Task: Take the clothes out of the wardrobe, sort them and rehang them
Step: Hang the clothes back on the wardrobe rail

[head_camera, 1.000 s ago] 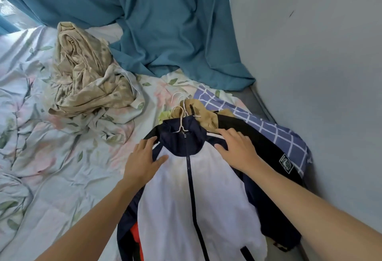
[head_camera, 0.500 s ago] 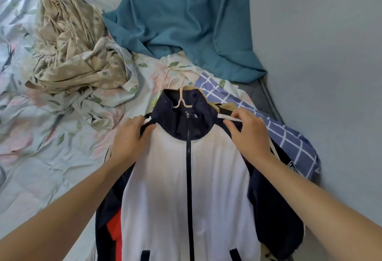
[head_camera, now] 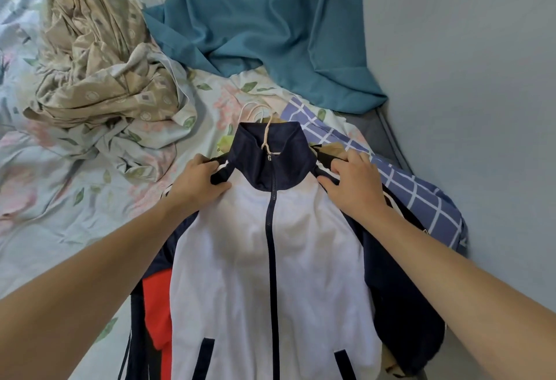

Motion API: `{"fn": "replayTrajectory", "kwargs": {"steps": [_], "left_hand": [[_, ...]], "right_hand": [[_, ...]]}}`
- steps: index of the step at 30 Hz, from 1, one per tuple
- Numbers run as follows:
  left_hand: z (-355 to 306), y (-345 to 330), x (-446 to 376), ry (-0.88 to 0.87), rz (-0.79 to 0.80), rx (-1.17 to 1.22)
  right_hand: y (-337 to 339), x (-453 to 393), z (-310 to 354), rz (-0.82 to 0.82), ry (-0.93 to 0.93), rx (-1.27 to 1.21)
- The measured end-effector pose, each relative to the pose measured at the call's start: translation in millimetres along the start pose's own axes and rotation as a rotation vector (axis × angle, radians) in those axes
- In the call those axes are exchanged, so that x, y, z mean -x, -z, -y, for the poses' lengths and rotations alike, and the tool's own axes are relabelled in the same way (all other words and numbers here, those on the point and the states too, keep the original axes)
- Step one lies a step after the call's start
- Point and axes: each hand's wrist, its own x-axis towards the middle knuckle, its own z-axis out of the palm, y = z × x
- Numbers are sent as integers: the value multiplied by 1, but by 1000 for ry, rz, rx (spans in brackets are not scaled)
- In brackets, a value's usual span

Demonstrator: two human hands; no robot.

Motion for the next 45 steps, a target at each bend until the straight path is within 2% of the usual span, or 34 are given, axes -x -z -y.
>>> {"fn": "replayTrajectory", "kwargs": {"steps": [9,14,16,18,21,29,35,39,45], "left_hand": [[8,14,21,-58,-27,226],[16,11,39,-167,-121,118],[15,4,51,-114,-54,200],[16,-2,60,-66,3,233],[19,-4,73,-110,-10,174],[37,-20,140,-231,-113,189],[63,-48,185,-188,-6,134],[72,-58,194,-199,28,74],[67,-54,165,-212,-118,68]], "right_hand": [[15,10,7,-102,111,-239],[21,26,14,-216,152,-49],[16,36,16,-160,187,-69],[9,49,19,-8,160,-151],[-1,66,22,98,137,-149],[7,109,32,119,200,-179],[-17,150,42,150,232,-116],[-32,173,44,97,251,-32],[-31,152,47,67,178,-39]]}}
